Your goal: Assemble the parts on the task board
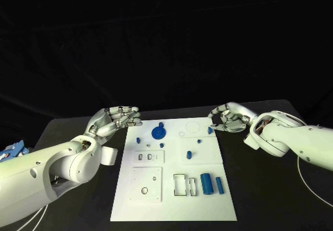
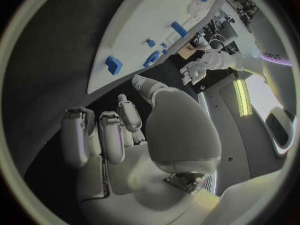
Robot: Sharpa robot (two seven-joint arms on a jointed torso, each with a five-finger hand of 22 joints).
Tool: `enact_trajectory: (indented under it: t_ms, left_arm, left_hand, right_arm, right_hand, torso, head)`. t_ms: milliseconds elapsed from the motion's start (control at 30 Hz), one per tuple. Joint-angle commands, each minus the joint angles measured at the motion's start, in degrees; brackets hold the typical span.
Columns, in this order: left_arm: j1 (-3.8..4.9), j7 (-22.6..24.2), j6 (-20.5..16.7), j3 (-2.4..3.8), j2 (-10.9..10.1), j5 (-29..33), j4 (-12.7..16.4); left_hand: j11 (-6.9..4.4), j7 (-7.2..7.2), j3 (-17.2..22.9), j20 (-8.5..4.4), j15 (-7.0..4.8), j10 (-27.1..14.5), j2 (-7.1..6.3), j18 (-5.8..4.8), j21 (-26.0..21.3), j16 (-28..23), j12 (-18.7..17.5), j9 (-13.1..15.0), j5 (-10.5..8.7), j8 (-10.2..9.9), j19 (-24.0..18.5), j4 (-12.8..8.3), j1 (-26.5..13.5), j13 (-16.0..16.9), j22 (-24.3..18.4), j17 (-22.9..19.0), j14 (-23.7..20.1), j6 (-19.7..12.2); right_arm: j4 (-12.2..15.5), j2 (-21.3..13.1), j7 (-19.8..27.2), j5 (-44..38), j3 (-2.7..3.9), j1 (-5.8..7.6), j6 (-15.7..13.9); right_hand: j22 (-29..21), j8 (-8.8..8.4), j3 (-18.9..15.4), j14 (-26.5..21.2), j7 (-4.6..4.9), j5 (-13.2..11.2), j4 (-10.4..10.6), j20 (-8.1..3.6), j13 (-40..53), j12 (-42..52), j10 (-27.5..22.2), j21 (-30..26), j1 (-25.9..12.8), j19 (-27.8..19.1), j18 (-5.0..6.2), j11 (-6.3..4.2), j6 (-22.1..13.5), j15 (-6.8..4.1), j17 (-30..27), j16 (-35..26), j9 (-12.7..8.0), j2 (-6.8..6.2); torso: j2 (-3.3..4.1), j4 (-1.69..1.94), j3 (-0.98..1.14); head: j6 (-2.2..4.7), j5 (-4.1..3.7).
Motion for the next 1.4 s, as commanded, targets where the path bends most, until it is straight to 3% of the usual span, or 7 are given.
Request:
enact_trajectory:
  t_ms: [33,333,700,1033,1400]
  left_arm:
    - [0.04,0.44,1.18,0.02,0.08,0.17,0.02]
    - [0.04,0.41,1.18,0.02,-0.02,0.17,-0.02]
    - [0.04,0.37,1.22,0.02,-0.04,0.17,-0.05]
    - [0.04,0.34,1.23,0.02,-0.05,0.17,-0.05]
    - [0.04,0.31,1.23,0.02,-0.14,0.17,-0.09]
  left_hand:
    - [0.08,1.08,0.31,0.21,0.19,0.17,-0.22,0.75,-0.04,-0.23,-0.17,-0.03,-0.31,-0.20,0.30,-0.13,-0.23,0.09,-0.09,0.08,0.08,-0.24]
    - [0.05,1.03,0.43,0.21,0.17,0.31,-0.28,0.75,-0.06,-0.31,-0.24,0.00,-0.32,-0.18,0.31,-0.30,-0.28,0.10,-0.13,0.18,0.09,-0.16]
    - [0.05,1.03,0.43,0.21,0.17,0.31,-0.28,0.75,-0.06,-0.31,-0.24,0.00,-0.32,-0.18,0.31,-0.30,-0.28,0.10,-0.13,0.18,0.09,-0.16]
    - [0.05,1.03,0.43,0.21,0.17,0.31,-0.28,0.75,-0.06,-0.31,-0.24,0.00,-0.32,-0.18,0.31,-0.30,-0.28,0.10,-0.13,0.18,0.09,-0.16]
    - [0.05,1.03,0.43,0.21,0.17,0.31,-0.28,0.75,-0.06,-0.31,-0.24,0.00,-0.32,-0.18,0.31,-0.30,-0.28,0.10,-0.13,0.18,0.09,-0.16]
  right_arm:
    - [-0.37,0.18,-0.04,-0.35,-0.02,-0.42,1.23]
    - [-1.10,0.59,-0.94,-1.61,-0.05,-1.40,1.76]
    - [-1.79,1.21,-1.48,-2.39,-0.07,-1.90,1.67]
    - [-2.51,2.06,-1.83,-3.24,-0.09,-2.55,1.61]
    - [-2.97,2.49,-2.14,-3.74,-0.10,-3.22,1.66]
  right_hand:
    - [5.27,-0.70,-0.53,4.19,0.44,-0.24,-0.18,0.04,-0.35,-0.51,-0.71,-0.40,-0.09,-0.66,-0.26,0.41,-0.64,0.21,7.75,0.20,0.00,-0.85]
    - [4.83,-1.64,-1.87,4.17,0.87,0.52,0.10,0.37,-0.96,-1.03,-1.51,-0.88,-0.66,-1.01,-0.13,0.82,-1.89,0.57,7.77,0.19,0.01,-1.51]
    - [4.94,-1.45,-2.22,4.19,0.99,0.64,0.25,0.50,-0.71,-0.76,-1.33,-0.83,-0.69,-0.92,-0.15,0.93,-1.40,0.69,7.86,0.22,0.23,-1.32]
    - [5.50,1.04,-2.52,4.24,0.18,-0.15,0.23,0.22,-0.10,0.05,-0.59,-0.55,0.26,-0.46,-0.26,0.25,2.99,0.20,8.09,0.29,1.78,-0.03]
    - [5.74,2.62,-2.29,4.27,-0.51,-0.54,0.14,-0.25,0.04,0.25,-0.23,-0.47,0.49,-0.28,-0.30,-0.36,5.20,-0.33,8.20,0.30,2.58,0.39]
  torso:
    - [0.09,0.10,-0.08]
    - [0.01,-0.01,-0.07]
    - [-0.01,0.01,-0.08]
    - [0.02,0.04,-0.06]
    - [-0.01,-0.04,-0.07]
  head:
    - [-0.16,-0.02]
    - [-0.49,0.22]
    - [-0.59,0.17]
    - [-0.73,0.28]
    - [-0.93,0.44]
